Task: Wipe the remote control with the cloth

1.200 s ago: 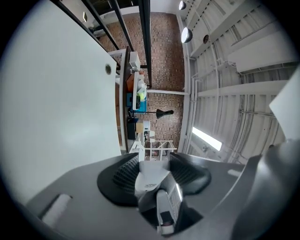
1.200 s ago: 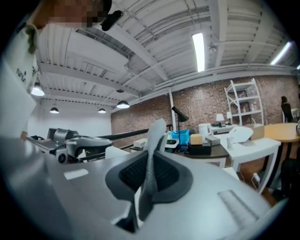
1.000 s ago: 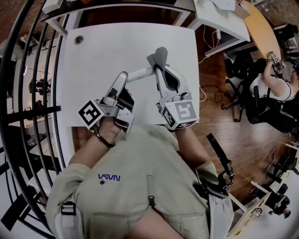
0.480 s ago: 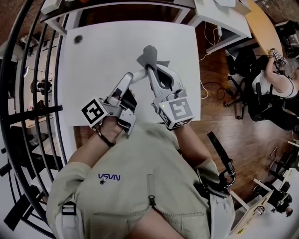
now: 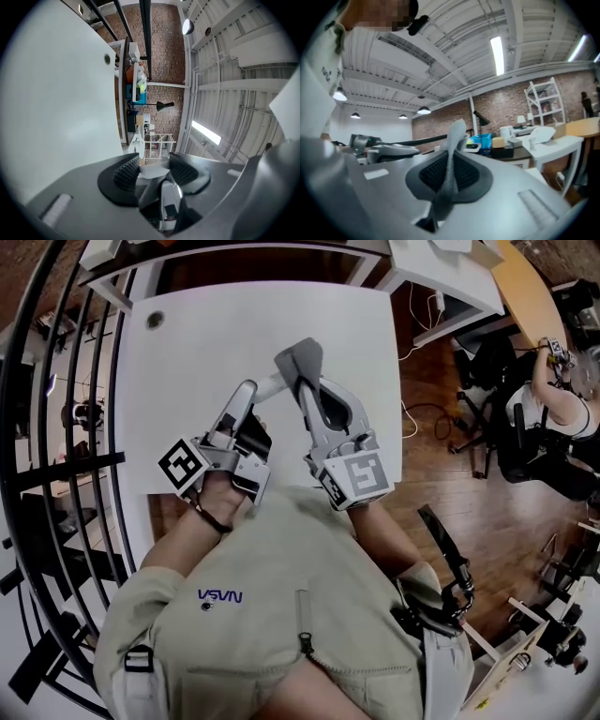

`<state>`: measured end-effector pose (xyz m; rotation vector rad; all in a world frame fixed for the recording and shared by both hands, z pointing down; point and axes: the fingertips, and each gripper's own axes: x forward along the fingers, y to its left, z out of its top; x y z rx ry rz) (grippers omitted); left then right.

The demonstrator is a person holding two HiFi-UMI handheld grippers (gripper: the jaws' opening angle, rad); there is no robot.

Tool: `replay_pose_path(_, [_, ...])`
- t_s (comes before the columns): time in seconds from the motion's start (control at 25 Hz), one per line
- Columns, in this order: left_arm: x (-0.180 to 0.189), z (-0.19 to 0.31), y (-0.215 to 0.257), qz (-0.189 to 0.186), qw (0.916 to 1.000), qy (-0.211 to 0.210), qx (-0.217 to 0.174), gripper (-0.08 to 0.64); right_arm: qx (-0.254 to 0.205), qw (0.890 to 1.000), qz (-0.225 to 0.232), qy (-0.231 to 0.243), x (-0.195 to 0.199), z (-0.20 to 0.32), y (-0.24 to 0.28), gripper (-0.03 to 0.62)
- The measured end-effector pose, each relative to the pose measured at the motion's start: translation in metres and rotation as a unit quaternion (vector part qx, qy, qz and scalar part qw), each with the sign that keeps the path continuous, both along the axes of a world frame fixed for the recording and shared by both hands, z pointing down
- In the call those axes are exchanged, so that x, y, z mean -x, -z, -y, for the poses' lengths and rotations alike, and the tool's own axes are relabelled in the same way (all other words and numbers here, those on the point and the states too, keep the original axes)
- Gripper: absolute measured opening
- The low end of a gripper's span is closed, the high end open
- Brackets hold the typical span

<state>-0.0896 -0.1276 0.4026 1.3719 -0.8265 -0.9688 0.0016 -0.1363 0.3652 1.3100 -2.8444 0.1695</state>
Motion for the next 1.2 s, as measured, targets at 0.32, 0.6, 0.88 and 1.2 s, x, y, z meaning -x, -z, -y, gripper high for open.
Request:
replay_pose_path(0.32, [-0.005,-0.001,0.005,-0.007,0.9999,-0.009,-0.003,0.215,0.020,0.998,-0.028,-0.060,-0.030,0.026,-0.027,0.018])
replay_pose_path(0.6, [0.003,0.000,0.002,-0.008,1.0000,0.002,0.002,0.215,-0.005,0.996,-0.052,0.078,0.044,-0.022,-0.022,0.018])
replay_pose_path(0.88, [0.009,0.000,0.001,-0.008,0.9999,0.015,0.000,0.215,-0.009,0.990,-0.052,0.127,0.058,-0.035,-0.021,0.018])
replay_pose_path(1.2, [0.008,0.002,0.008,-0.009,0.9998,0.011,-0.011,0.215,0.063,0.992,-0.061,-0.094,-0.040,0.027,-0.056,0.018])
